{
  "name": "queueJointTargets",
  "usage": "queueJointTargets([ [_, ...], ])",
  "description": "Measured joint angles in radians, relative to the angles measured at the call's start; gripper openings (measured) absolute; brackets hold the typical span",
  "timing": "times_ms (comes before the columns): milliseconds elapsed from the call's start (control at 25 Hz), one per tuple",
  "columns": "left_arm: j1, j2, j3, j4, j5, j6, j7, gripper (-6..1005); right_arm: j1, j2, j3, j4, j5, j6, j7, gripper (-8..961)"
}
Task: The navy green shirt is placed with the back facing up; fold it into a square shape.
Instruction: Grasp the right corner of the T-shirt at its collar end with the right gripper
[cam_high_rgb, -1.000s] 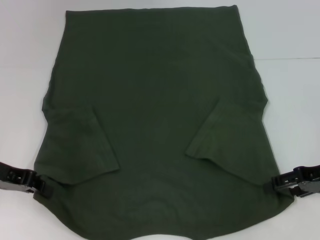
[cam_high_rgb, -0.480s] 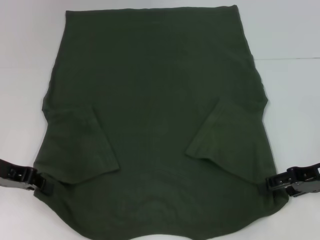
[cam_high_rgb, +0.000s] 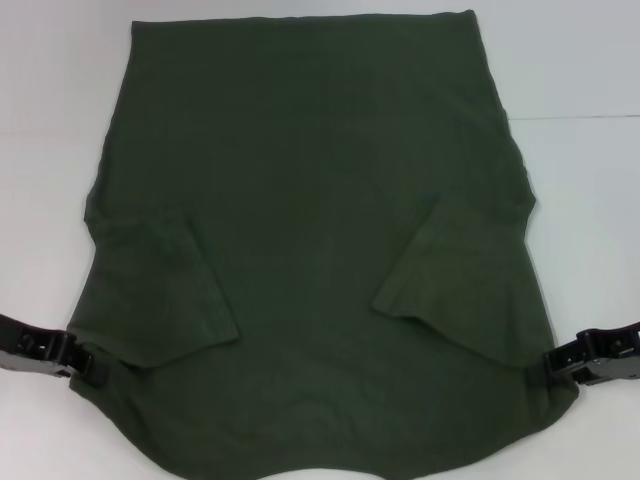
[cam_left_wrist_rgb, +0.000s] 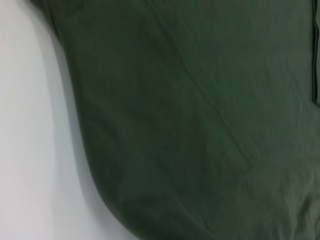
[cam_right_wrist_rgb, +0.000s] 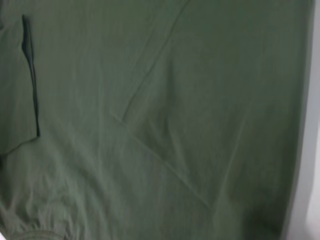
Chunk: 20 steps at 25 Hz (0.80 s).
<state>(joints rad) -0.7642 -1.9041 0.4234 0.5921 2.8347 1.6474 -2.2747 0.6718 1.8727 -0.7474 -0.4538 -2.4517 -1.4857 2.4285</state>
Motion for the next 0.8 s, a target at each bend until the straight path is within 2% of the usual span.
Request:
queueJointTargets([
  [200, -0.001, -0.002, 0.0, 0.0, 0.0, 0.0, -0.002, 39, 0.0, -0.004, -0.001, -0.001, 0.0, 0.003, 0.0, 426],
  [640, -0.003, -0.005, 0.0, 0.0, -0.001, -0.002, -0.003, 39, -0.005, -0.006, -0.011, -0.005, -0.004, 0.02, -0.002, 386],
  [800, -0.003, -0.005, 0.0, 0.0, -0.002, -0.003, -0.003, 39, -0.003, -0.005, -0.012, -0.005, -0.004, 0.02, -0.016, 243],
])
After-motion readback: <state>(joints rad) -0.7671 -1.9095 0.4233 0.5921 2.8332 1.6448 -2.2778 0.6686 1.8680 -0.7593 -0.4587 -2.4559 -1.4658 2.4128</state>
